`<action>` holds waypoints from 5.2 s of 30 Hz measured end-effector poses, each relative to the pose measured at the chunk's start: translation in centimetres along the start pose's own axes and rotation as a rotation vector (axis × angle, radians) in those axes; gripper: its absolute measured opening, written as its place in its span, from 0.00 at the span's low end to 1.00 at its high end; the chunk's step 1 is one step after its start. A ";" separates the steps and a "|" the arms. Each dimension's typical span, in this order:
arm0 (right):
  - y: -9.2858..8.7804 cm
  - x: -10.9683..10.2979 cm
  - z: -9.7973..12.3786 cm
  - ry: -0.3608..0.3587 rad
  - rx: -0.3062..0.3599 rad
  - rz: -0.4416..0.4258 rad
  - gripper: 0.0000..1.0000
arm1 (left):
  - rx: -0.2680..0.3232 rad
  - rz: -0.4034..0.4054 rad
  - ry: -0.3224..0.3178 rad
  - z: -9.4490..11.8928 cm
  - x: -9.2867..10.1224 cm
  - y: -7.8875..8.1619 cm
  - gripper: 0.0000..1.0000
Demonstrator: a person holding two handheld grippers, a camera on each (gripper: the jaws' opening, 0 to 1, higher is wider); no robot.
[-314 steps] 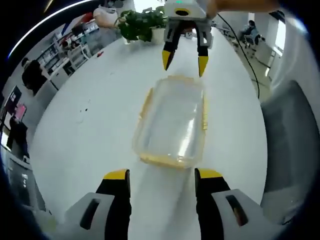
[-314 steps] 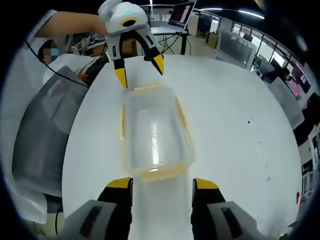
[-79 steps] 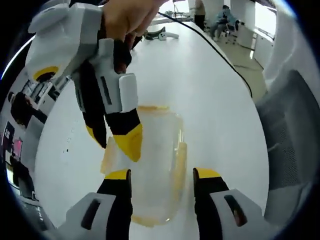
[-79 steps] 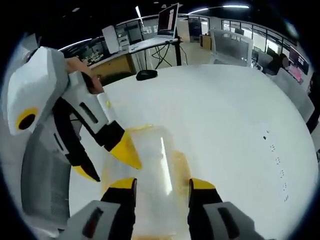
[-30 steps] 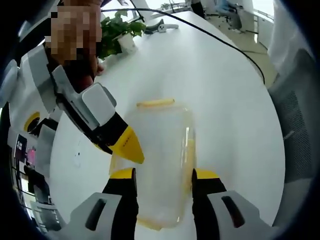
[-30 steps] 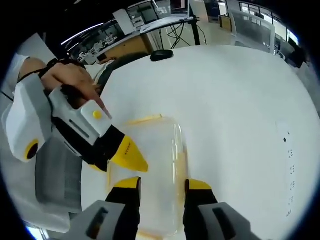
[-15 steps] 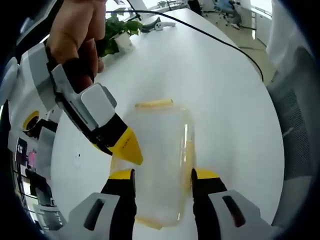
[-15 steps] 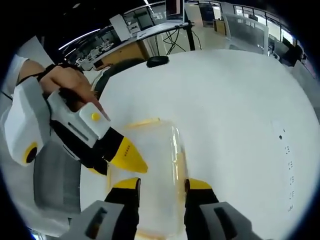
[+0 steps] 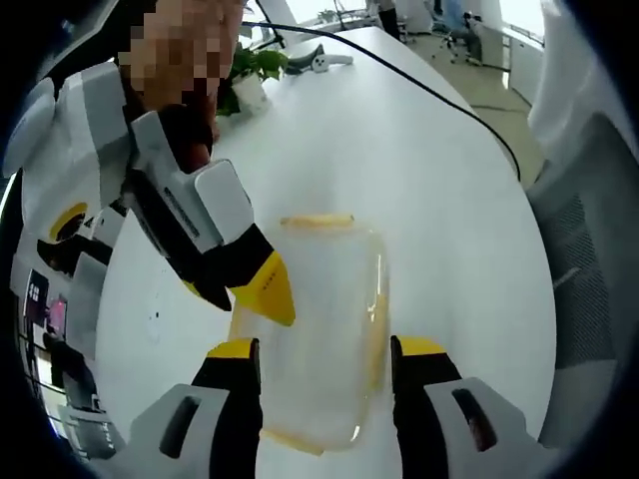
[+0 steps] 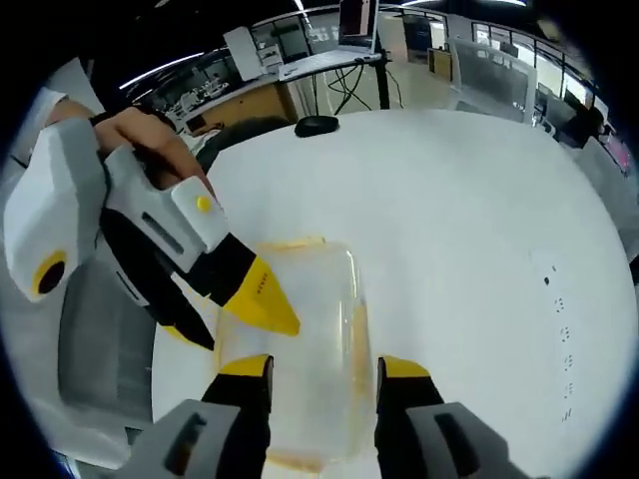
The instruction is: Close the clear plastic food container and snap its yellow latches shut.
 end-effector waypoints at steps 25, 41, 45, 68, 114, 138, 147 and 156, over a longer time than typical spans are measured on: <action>-1.0 -1.3 2.4 -0.097 0.035 0.096 0.53 | 0.017 0.106 0.032 2.6 -1.8 -1.1 0.58; -2.5 -3.1 2.5 -0.125 0.068 0.085 0.62 | 0.004 0.121 0.010 2.7 -2.2 -2.4 0.66; -2.8 -3.5 2.4 -0.128 0.063 0.085 0.64 | -0.008 0.128 -0.006 2.5 -2.2 -3.1 0.68; -4.3 -3.7 1.1 -0.190 0.057 0.098 0.77 | -0.073 0.074 -0.117 0.4 -2.6 -5.2 0.81; -1.3 -3.4 -3.1 -0.174 0.021 0.143 0.72 | -0.135 0.055 -0.122 3.0 -2.0 -10.3 0.80; -0.6 0.0 -2.7 -0.185 0.013 0.131 0.72 | -0.105 0.041 -0.101 1.9 -5.4 -10.9 0.80; -0.4 0.4 -2.7 -0.179 0.001 0.135 0.72 | -0.097 0.046 -0.100 1.9 -5.9 -11.0 0.81; -0.4 0.6 -2.9 -0.174 -0.001 0.141 0.72 | -0.112 0.047 -0.087 1.9 -5.9 -11.2 0.80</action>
Point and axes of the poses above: the point that each gripper's makers call its tool centre point, and the gripper's own axes: z roughly backward along the fingers, x roughly to its right, y roughly out of its top, the point moved 1 cm from there along z, roughly backward along the fingers, and after that the axes turned 14 degrees about x, right-handed, at the moved point
